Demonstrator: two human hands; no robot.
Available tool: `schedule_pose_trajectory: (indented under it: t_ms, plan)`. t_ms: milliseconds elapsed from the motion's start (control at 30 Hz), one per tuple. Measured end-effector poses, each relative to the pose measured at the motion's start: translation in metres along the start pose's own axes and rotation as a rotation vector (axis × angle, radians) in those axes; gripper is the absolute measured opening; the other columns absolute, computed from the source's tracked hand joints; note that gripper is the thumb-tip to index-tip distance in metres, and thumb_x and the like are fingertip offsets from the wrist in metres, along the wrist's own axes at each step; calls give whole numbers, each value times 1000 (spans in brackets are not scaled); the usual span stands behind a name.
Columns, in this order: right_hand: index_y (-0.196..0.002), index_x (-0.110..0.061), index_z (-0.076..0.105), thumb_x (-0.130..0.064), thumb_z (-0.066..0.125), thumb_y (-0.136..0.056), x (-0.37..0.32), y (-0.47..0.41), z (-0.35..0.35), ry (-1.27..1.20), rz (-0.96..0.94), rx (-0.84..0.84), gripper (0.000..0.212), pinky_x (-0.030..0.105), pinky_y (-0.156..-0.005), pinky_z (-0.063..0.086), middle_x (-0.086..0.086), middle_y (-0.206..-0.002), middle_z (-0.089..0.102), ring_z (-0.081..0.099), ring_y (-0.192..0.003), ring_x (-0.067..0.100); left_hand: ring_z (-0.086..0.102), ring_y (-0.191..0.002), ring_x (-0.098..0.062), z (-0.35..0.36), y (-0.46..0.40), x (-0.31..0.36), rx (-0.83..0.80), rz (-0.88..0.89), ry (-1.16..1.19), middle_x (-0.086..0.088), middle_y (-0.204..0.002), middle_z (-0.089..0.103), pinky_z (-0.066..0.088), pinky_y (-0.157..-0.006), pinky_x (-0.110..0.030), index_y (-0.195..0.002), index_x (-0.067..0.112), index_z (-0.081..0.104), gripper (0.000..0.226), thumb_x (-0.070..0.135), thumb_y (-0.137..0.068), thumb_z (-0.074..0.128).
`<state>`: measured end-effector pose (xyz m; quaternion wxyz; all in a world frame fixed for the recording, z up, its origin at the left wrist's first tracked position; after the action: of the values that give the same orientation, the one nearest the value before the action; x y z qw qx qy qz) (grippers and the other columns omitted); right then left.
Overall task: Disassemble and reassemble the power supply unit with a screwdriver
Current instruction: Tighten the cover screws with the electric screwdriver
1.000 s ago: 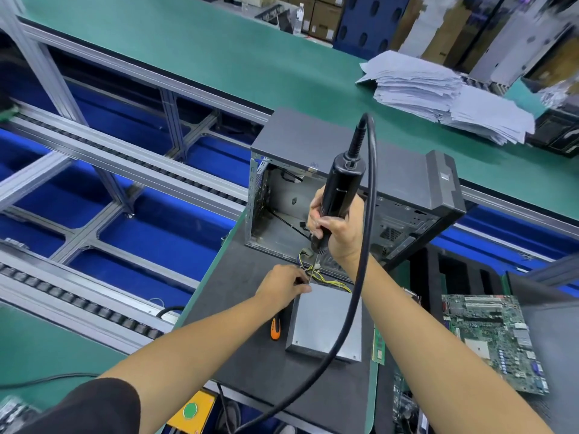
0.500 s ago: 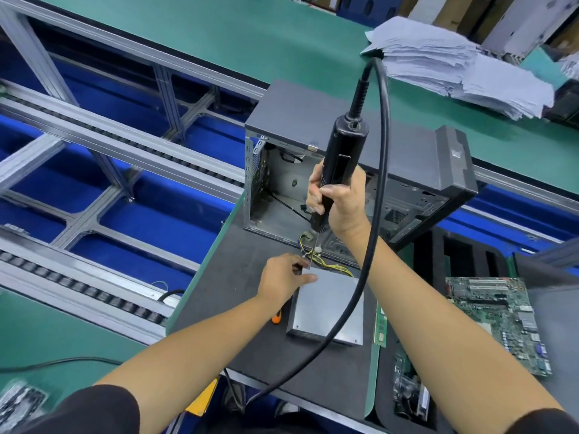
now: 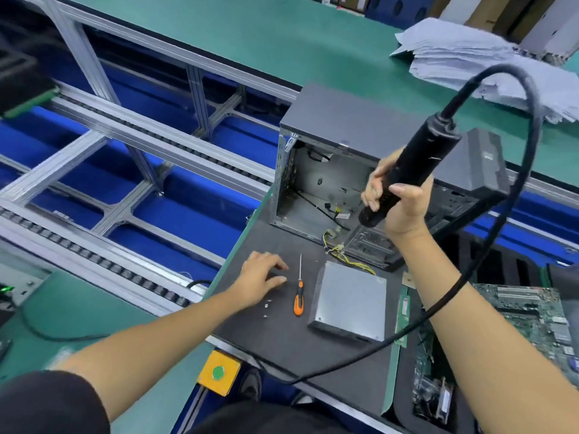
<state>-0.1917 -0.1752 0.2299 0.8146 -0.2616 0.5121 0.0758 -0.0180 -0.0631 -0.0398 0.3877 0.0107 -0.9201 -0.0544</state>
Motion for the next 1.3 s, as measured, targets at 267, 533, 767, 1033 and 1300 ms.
schedule_pose_trajectory:
  t_ms: [267,533,767,1033,1300]
  plan:
    - [-83,-12,58,-23,46,-64,-16,15,6,-42,-118,2,25,25,-50,33,1,-53,46,36,-36,18,46,-98,-16,0,76,-65,-144,-44,-62,5,-101,55,37,-91,-27,-99,21,65,34,42,-80,84]
    - [-83,-8,53,-26,54,-65,-11,28,2,-55,-110,61,26,26,-47,30,3,-51,44,33,-34,18,46,-102,-8,43,59,-48,-193,-3,-91,6,-107,52,47,-91,-31,-107,24,64,28,41,-88,75]
    - [-80,-9,56,-27,59,-65,-15,42,-6,-100,-78,111,24,25,-47,31,3,-51,44,35,-34,16,50,-101,-7,56,57,-50,-218,27,-165,10,-104,54,48,-90,-36,-98,25,62,14,38,-99,60]
    - [-77,-11,58,-46,80,-59,-21,53,0,-172,-41,106,45,23,-46,30,3,-50,42,33,-34,15,72,-73,-18,33,33,7,-156,-59,542,-4,-84,74,58,-74,-26,-96,20,69,3,20,-95,71]
    - [-78,-9,55,-45,81,-58,-29,63,7,-209,-14,89,49,22,-47,30,5,-51,40,32,-34,15,75,-92,-27,57,24,33,-333,-115,601,-9,-91,77,58,-94,-35,-99,16,76,14,14,-86,82]
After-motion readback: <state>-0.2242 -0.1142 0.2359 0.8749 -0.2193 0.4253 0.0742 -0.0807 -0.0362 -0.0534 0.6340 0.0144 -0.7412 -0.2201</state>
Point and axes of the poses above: each hand's wrist, its own y-axis away from the middle knuckle, its own z-axis out of the palm, x = y × z, the point moved 8 cm from there along -y, towards the middle knuckle
